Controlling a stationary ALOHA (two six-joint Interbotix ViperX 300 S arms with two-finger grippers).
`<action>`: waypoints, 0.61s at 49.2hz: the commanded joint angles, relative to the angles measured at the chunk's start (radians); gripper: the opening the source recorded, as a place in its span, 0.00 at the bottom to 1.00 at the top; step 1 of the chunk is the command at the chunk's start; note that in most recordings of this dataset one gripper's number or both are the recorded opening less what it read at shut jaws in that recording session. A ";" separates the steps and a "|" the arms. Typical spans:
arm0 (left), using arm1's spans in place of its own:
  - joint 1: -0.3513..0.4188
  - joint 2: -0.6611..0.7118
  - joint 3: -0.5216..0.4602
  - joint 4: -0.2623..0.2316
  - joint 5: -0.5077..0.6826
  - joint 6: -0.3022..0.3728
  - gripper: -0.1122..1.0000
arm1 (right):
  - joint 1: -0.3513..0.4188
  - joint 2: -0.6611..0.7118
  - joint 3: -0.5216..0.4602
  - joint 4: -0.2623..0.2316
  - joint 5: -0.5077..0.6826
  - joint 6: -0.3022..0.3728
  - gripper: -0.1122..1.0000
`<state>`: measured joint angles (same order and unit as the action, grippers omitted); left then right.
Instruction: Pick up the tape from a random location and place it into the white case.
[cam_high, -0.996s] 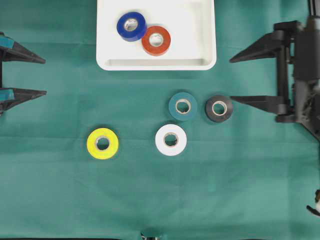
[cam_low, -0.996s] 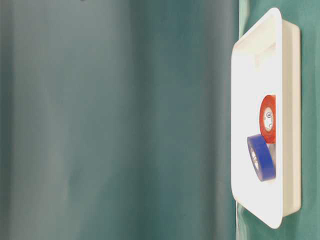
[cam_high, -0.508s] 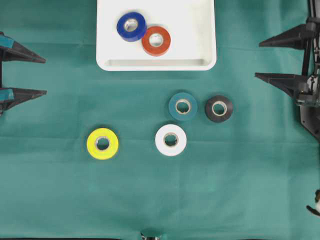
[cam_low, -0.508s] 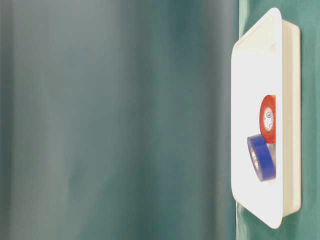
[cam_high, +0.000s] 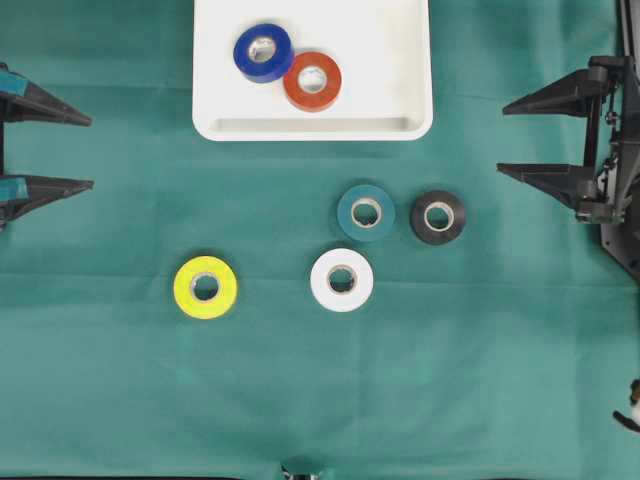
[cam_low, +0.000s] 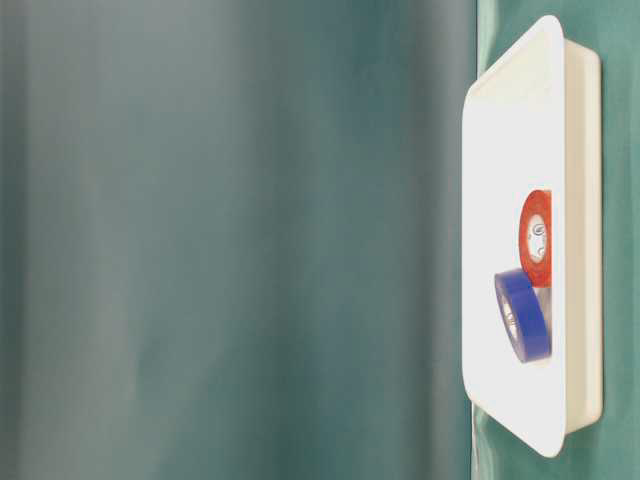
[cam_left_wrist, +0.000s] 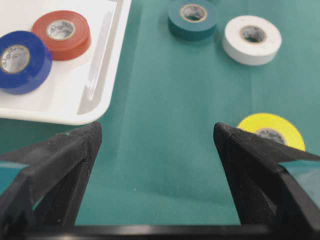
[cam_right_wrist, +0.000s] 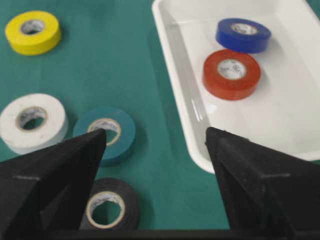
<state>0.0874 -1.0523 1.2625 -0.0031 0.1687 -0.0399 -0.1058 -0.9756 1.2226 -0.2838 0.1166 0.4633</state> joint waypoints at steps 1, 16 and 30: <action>0.003 0.005 -0.011 -0.003 -0.009 0.000 0.98 | -0.003 0.005 -0.014 -0.002 -0.011 -0.002 0.85; 0.003 0.011 -0.011 -0.003 -0.009 0.000 0.98 | -0.003 0.006 -0.014 0.000 -0.006 -0.002 0.85; 0.003 0.011 -0.011 -0.003 -0.009 0.000 0.98 | -0.002 0.003 -0.015 -0.002 -0.006 -0.002 0.85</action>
<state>0.0874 -1.0523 1.2625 -0.0046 0.1687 -0.0399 -0.1074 -0.9771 1.2210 -0.2838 0.1166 0.4633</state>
